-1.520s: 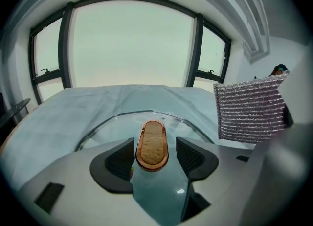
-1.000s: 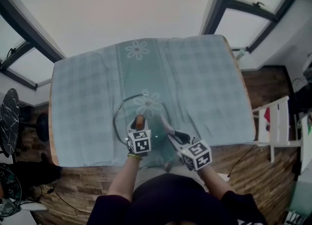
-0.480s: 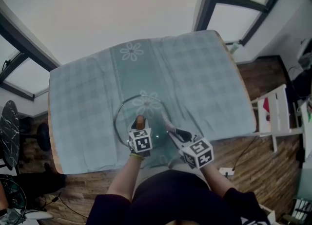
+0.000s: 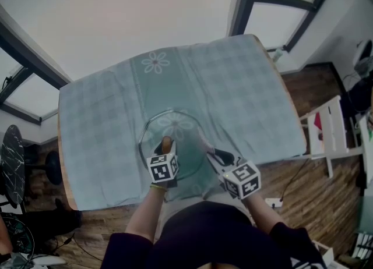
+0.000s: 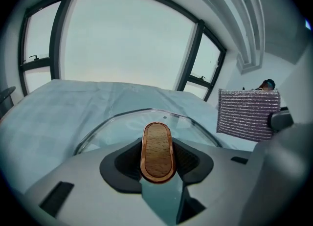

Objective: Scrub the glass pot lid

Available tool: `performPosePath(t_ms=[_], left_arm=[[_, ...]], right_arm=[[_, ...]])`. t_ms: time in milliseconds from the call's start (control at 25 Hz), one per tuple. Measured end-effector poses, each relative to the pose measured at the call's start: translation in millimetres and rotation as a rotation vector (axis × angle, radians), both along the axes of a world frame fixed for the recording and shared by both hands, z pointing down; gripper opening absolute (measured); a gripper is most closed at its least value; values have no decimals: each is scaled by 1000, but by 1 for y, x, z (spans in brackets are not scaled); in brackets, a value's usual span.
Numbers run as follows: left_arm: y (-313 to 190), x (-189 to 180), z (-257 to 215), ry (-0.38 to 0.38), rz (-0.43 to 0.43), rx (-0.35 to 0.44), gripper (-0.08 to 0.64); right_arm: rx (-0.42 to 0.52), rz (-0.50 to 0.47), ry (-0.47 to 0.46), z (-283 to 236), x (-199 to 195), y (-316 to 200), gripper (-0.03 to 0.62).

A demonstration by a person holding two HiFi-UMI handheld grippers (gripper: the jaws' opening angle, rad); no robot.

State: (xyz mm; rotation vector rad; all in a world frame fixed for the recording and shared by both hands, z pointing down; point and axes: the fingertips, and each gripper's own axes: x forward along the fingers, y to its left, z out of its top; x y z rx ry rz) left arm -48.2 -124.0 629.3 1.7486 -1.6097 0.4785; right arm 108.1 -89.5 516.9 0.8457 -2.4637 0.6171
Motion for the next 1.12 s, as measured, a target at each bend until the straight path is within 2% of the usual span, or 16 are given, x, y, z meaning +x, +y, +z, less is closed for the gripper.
performPosePath(t_ms=[440,600,800,920,1120], left_arm=[[1,3,-31,237,18,69,167],[0,2,-46,358,14,113,167],[-1,3,-64,526,28,172,167],[2,6,-71,606,56,200,167],[8,17,-80,720,149,234,167]], right_arm=[[91,118,-11,-30,34,-27,81],[101,156,-5,-31,46,-35,81],[93,159,-13,-28,42,-35,81],[91,153,-17,-26,37,-32,81],[88,148,-15,-25,33,-30,81]])
